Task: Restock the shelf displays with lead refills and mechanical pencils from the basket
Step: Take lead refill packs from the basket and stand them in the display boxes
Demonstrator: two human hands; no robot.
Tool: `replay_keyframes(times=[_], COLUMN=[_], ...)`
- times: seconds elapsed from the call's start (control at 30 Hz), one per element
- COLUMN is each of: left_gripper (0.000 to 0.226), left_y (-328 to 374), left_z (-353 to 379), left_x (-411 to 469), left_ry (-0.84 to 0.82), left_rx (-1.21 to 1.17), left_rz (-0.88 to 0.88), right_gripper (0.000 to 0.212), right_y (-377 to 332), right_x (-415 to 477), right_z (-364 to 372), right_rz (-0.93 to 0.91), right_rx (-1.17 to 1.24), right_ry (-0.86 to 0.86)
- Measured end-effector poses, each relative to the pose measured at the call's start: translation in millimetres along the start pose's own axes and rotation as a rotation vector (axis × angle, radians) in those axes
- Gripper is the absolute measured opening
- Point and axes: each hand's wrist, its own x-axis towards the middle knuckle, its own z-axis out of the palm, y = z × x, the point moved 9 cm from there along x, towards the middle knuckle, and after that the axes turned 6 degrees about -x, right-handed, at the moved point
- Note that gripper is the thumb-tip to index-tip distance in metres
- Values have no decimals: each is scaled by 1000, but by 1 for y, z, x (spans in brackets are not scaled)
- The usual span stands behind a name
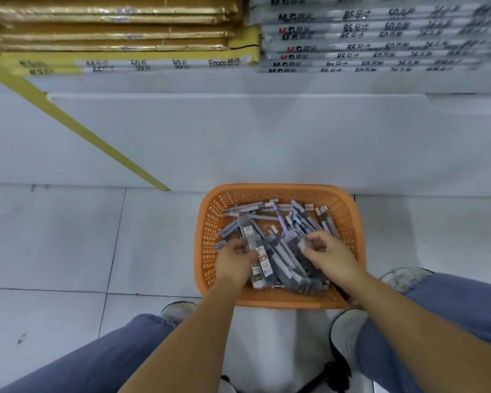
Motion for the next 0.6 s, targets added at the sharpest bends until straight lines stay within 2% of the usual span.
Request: replay_keyframes(times=[0.13, 0.27, 0.43, 0.6], left_gripper=[30, 14, 24, 16], left_y=[16, 70, 157, 225], left_z=[-8, -21, -34, -50], left_x=[-22, -50, -109, -172], left_ry=[-116, -261, -443, -433], left_rx=[-298, -504, -637, -570], left_rz=[-26, 86, 235, 448], right_gripper=[20, 14, 20, 24], right_y=[-39, -99, -172, -247], right_x=[-11, -27, -71, -131], right_z=[-8, -20, -38, -79], right_rz=[-40, -153, -337, -537], right_rx=[102, 300, 458, 423], right_ry=[2, 15, -32, 32])
